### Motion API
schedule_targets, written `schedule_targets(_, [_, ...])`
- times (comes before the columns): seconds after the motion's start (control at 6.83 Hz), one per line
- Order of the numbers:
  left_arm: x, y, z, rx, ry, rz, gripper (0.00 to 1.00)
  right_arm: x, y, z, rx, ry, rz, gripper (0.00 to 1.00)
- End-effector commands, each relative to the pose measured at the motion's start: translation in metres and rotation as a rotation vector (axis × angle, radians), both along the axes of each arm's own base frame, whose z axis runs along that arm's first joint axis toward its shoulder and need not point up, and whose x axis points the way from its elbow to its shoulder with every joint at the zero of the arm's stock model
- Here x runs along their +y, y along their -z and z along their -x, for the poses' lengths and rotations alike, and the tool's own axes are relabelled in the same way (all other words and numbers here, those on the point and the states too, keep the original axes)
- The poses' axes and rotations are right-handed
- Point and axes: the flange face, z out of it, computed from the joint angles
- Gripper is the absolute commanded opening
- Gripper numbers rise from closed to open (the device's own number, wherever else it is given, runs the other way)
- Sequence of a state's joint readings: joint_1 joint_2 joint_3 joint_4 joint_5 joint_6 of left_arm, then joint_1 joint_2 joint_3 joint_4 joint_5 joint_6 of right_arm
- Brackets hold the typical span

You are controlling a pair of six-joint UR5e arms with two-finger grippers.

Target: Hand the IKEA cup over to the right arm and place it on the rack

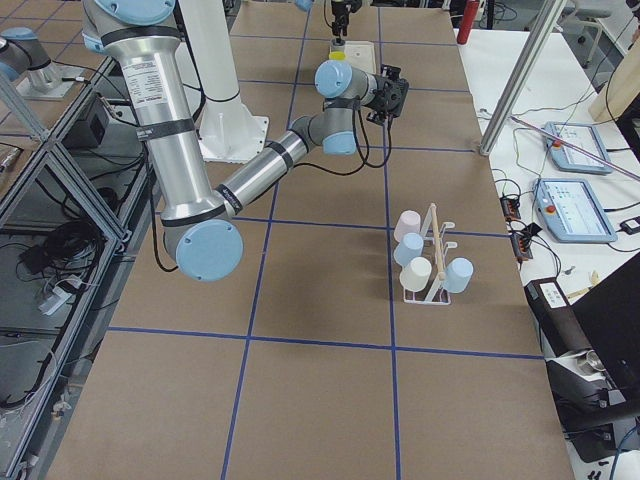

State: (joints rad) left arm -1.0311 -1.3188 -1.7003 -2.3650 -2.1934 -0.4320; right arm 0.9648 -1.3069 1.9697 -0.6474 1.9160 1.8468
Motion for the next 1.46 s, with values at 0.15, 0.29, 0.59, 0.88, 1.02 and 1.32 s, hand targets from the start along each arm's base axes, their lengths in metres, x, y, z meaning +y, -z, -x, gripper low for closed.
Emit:
schedule_targets(0.15, [0.002,0.002,-0.011,0.005,-0.027,0.002,0.18,0.000,-0.001,0.000,0.002,0.001,0.000,1.00])
schedule_targets(0.29, [0.002,0.003,-0.012,0.008,-0.031,0.000,0.11,0.001,0.000,0.000,0.002,0.001,-0.002,1.00])
schedule_targets(0.59, [0.005,0.018,-0.006,0.020,-0.022,-0.021,0.00,0.002,0.002,-0.001,-0.004,0.000,-0.004,1.00])
schedule_targets(0.88, [-0.011,0.039,0.022,0.005,0.052,-0.006,0.00,0.002,0.003,-0.002,-0.005,0.000,-0.005,1.00])
schedule_targets(1.02, [-0.029,0.048,0.049,0.009,0.131,-0.013,0.00,0.002,0.003,-0.002,-0.005,-0.002,-0.005,1.00])
schedule_targets(1.32, [-0.083,0.086,0.075,0.069,0.315,0.001,0.00,0.002,0.003,-0.001,-0.004,0.000,-0.004,1.00])
